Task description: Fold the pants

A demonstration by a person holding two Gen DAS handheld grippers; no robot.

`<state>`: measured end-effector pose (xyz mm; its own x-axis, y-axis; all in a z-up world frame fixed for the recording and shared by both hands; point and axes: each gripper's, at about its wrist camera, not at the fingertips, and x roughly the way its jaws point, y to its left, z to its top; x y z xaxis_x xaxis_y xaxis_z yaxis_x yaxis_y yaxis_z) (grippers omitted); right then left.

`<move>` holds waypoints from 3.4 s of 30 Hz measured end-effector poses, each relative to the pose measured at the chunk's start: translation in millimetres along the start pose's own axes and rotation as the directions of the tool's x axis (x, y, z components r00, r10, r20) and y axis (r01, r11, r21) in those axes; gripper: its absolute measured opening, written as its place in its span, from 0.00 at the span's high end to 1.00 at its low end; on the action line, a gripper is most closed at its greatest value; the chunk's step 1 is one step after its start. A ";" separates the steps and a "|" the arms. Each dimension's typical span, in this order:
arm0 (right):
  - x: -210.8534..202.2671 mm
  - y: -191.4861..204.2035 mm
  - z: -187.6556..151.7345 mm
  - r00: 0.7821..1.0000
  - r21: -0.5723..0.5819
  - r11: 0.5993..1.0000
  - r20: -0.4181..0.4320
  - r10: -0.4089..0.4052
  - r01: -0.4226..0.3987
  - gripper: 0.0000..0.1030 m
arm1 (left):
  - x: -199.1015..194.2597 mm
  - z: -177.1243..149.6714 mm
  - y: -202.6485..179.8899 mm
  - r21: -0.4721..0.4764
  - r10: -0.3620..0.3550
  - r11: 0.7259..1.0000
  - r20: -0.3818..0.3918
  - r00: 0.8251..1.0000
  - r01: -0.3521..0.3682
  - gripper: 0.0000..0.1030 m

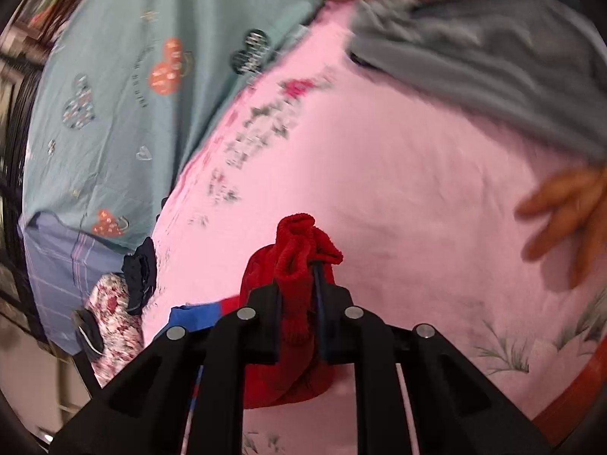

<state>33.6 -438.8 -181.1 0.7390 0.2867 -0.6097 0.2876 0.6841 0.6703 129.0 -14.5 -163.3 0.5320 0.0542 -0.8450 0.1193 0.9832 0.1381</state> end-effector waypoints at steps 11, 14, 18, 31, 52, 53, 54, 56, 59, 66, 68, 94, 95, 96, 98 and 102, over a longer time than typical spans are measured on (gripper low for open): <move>65.0 244.2 -108.6 0.990 -0.733 0.666 0.108 -0.085 0.137 0.86 | -13.0 -37.8 93.9 -0.169 0.022 0.985 0.004 1.000 -0.022 0.08; 118.3 271.5 -163.5 0.989 -0.831 0.541 0.071 -0.131 0.132 0.86 | -15.6 -56.5 122.6 -0.206 0.036 0.978 -0.012 0.999 -0.037 0.08; 178.8 274.0 -222.2 0.971 -0.899 0.418 0.032 -0.236 0.131 0.84 | -15.2 -80.1 155.9 -0.236 0.059 0.969 -0.042 0.997 -0.067 0.08; 107.2 232.2 -141.2 0.991 -0.571 0.821 -0.118 -0.054 -0.024 0.57 | -21.7 -73.8 146.1 -0.161 -0.024 0.986 0.050 0.998 0.032 0.08; 134.4 300.9 -195.0 0.980 -0.767 0.624 -0.199 -0.011 -0.149 0.44 | -14.4 -79.9 229.9 -0.349 0.114 0.931 -0.009 0.993 -0.110 0.08; 134.8 312.3 -207.6 0.978 -0.792 0.586 -0.209 0.000 -0.169 0.44 | -16.9 -83.4 240.1 -0.371 0.127 0.921 -0.007 0.992 -0.121 0.08; 137.8 324.9 -220.1 0.975 -0.816 0.547 -0.221 0.005 -0.188 0.44 | -19.1 -86.3 250.1 -0.394 0.139 0.910 -0.006 0.990 -0.130 0.08; 149.0 352.0 -247.4 0.962 -0.842 0.480 -0.271 0.017 -0.246 0.44 | -23.7 -92.7 270.7 -0.445 0.135 0.888 0.002 0.991 -0.120 0.08; 165.8 379.0 -276.6 0.948 -0.854 0.431 -0.319 0.004 -0.290 0.44 | -17.5 -94.4 287.1 -0.477 0.056 0.878 0.006 0.998 -0.047 0.08; 189.0 376.6 -307.8 0.931 -0.874 0.402 -0.345 -0.122 -0.272 0.44 | 23.8 -66.3 274.7 -0.435 -0.271 0.865 0.017 0.962 0.251 0.08; 191.6 370.6 -311.2 0.928 -0.884 0.396 -0.333 -0.164 -0.247 0.44 | 40.6 -53.3 267.1 -0.416 -0.324 0.859 0.008 0.946 0.298 0.08; 221.0 336.4 -321.5 0.908 -0.887 0.427 -0.313 -0.279 -0.175 0.53 | 91.0 -21.1 230.8 -0.311 -0.286 0.923 -0.157 0.945 0.227 0.59; 220.3 336.9 -321.6 0.908 -0.888 0.425 -0.314 -0.278 -0.177 0.55 | 88.3 -20.9 229.0 -0.300 -0.269 0.930 -0.154 0.951 0.214 0.60; 220.2 337.3 -321.2 0.908 -0.888 0.423 -0.315 -0.276 -0.180 0.59 | 84.6 -20.2 227.3 -0.294 -0.253 0.934 -0.147 0.956 0.202 0.60; 217.6 337.5 -318.5 0.909 -0.883 0.430 -0.323 -0.262 -0.190 0.67 | 78.0 -19.7 227.2 -0.295 -0.243 0.935 -0.131 0.961 0.196 0.61; 208.5 338.4 -312.2 0.916 -0.875 0.433 -0.335 -0.218 -0.217 0.84 | 60.3 -18.8 223.7 -0.298 -0.228 0.935 -0.099 0.969 0.190 0.63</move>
<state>94.8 61.8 -213.5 0.4102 0.3386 -0.8468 -0.5691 0.8206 0.0524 172.0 211.9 -193.1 0.4052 -0.1545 -0.9011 -0.0375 0.9820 -0.1852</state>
